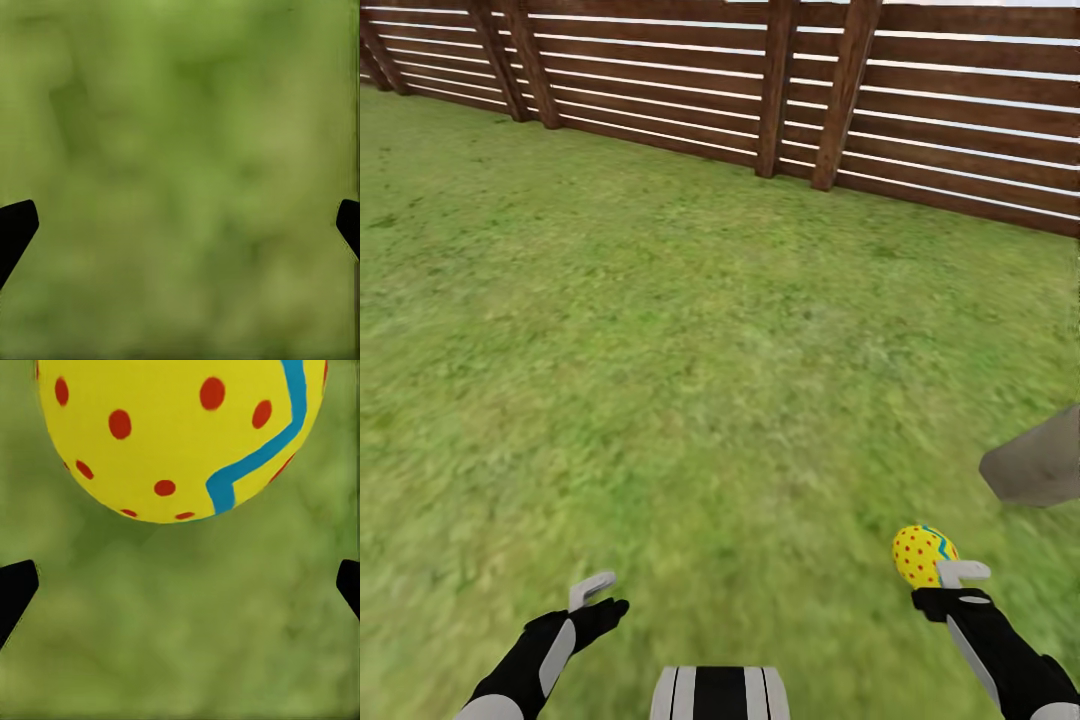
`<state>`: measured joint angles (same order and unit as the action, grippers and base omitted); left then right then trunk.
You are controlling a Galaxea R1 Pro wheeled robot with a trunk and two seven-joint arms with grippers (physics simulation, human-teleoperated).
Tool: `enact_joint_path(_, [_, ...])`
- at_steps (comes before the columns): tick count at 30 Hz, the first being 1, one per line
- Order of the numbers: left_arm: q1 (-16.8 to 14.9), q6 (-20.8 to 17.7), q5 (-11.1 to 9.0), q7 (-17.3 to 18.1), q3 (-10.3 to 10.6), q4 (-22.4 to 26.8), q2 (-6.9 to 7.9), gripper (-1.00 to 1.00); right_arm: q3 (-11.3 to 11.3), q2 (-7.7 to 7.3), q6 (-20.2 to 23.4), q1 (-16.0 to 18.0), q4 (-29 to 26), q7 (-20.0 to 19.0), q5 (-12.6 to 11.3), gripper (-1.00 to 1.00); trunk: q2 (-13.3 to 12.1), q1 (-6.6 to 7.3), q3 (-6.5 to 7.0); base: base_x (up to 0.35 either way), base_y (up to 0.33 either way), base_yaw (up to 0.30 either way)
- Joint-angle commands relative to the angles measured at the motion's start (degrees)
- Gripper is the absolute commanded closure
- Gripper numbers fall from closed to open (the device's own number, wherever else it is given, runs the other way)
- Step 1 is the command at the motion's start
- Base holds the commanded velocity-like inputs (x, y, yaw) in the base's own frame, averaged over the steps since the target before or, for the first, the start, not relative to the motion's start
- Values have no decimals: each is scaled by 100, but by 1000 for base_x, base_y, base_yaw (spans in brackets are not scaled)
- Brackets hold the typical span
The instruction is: Take the three Easter eggs out of the wicker basket on the lawn in the garden, then place them on the lawn next to a single tree (choose any tree) so that all three eggs are next to the same tree and none are left in the basket.
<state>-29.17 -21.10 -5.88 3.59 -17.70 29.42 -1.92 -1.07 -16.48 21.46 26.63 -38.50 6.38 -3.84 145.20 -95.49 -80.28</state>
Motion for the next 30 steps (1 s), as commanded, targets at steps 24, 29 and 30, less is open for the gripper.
enact_joint_path(24, [-1,-52,-46,19,-49,29,9,-100,-111,187,119,0,0,25,30,-100,-31,63,543,-237,0,47])
enact_joint_path(29, [-1,-52,-54,15,-46,29,7,-100,-113,197,122,0,0,28,32,-100,-37,76,666,-50,0,274])
enact_joint_path(30, [-1,-49,-43,15,-43,24,2,-100,-113,197,122,0,0,29,32,-100,-39,78,690,-277,0,275])
